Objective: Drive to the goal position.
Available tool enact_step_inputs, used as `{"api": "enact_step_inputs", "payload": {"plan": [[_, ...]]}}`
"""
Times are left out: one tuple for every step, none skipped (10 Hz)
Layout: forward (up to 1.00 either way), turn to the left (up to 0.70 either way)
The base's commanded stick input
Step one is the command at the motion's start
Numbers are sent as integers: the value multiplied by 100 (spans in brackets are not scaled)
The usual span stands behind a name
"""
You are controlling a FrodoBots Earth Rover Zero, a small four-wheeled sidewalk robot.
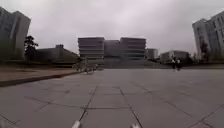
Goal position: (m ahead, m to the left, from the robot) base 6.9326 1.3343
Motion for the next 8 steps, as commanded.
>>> {"api": "enact_step_inputs", "payload": {"plan": [[70, 0], [70, 0], [70, 0], [70, 0], [70, 0], [70, -1], [70, -1], [70, -1]]}}
